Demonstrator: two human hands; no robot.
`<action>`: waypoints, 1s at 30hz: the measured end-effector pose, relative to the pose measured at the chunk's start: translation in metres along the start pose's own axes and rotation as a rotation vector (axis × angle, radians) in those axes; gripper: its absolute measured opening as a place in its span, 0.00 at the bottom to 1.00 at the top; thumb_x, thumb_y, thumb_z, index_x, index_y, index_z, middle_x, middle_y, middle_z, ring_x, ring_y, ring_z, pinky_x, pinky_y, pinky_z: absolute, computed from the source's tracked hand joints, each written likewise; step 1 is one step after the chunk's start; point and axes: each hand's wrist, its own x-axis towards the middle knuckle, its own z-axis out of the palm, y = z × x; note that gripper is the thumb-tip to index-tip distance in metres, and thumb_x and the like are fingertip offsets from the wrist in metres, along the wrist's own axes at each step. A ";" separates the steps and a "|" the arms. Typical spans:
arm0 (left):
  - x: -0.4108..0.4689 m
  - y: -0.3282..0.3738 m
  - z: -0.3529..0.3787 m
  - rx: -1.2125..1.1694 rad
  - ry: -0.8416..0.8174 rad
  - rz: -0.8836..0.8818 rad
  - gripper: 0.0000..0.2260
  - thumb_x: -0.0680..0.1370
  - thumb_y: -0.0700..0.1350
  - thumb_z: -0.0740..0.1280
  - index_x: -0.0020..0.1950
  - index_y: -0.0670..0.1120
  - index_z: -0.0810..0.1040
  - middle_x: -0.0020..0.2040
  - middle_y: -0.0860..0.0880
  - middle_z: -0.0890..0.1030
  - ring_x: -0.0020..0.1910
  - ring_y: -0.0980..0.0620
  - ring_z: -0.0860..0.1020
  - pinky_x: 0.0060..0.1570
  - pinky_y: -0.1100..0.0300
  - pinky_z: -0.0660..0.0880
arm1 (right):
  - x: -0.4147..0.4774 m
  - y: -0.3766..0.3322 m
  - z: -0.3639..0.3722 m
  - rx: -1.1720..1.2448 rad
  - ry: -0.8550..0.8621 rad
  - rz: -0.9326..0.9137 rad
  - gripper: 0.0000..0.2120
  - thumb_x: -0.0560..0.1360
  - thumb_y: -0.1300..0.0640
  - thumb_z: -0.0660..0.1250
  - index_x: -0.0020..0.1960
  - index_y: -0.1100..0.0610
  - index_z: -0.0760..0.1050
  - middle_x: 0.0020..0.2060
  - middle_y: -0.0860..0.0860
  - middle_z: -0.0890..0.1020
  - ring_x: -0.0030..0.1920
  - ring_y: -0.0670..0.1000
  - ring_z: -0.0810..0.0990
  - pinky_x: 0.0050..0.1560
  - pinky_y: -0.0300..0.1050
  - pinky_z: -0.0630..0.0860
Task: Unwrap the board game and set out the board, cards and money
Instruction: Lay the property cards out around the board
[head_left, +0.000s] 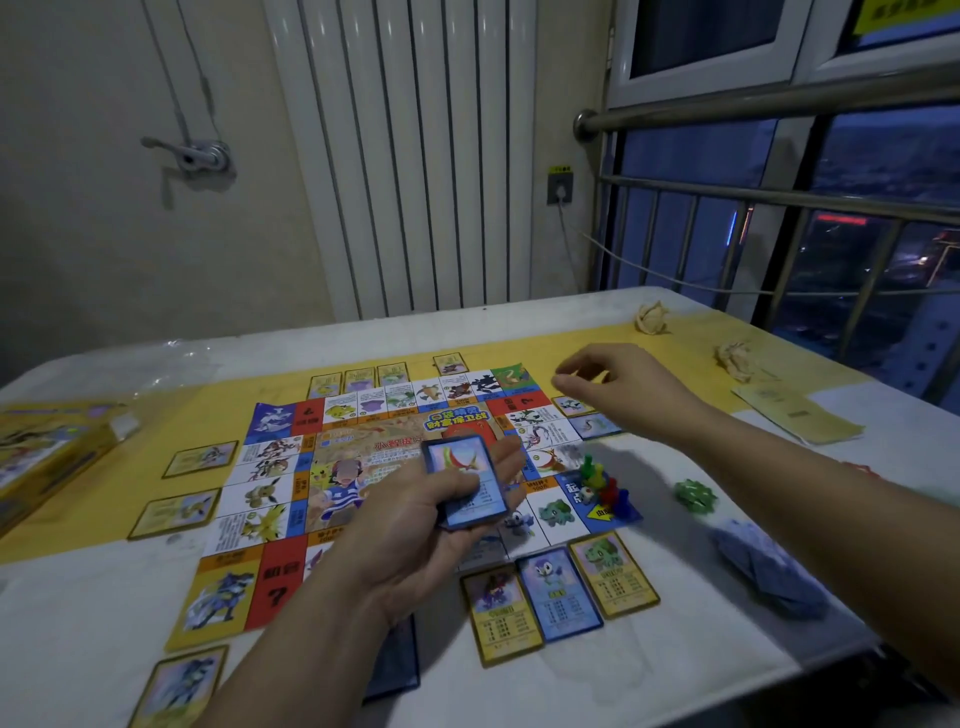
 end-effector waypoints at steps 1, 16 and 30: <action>-0.003 -0.001 -0.001 0.055 -0.023 0.011 0.14 0.80 0.31 0.53 0.61 0.41 0.72 0.45 0.43 0.85 0.45 0.45 0.84 0.39 0.54 0.80 | -0.011 -0.015 -0.001 0.105 -0.061 -0.016 0.10 0.76 0.49 0.66 0.52 0.53 0.78 0.43 0.46 0.81 0.39 0.41 0.77 0.35 0.33 0.68; -0.011 0.005 0.015 0.704 0.136 0.373 0.07 0.75 0.39 0.69 0.51 0.47 0.77 0.48 0.42 0.84 0.46 0.45 0.83 0.48 0.50 0.80 | -0.047 -0.075 0.001 0.377 -0.270 0.038 0.08 0.73 0.54 0.69 0.41 0.59 0.79 0.30 0.48 0.78 0.27 0.39 0.72 0.28 0.30 0.67; 0.019 0.003 0.055 0.468 0.126 0.543 0.13 0.78 0.37 0.64 0.54 0.56 0.73 0.53 0.45 0.80 0.48 0.49 0.82 0.47 0.56 0.80 | -0.053 -0.046 -0.018 0.744 -0.216 0.208 0.07 0.73 0.55 0.69 0.48 0.58 0.77 0.37 0.50 0.83 0.37 0.45 0.80 0.40 0.38 0.76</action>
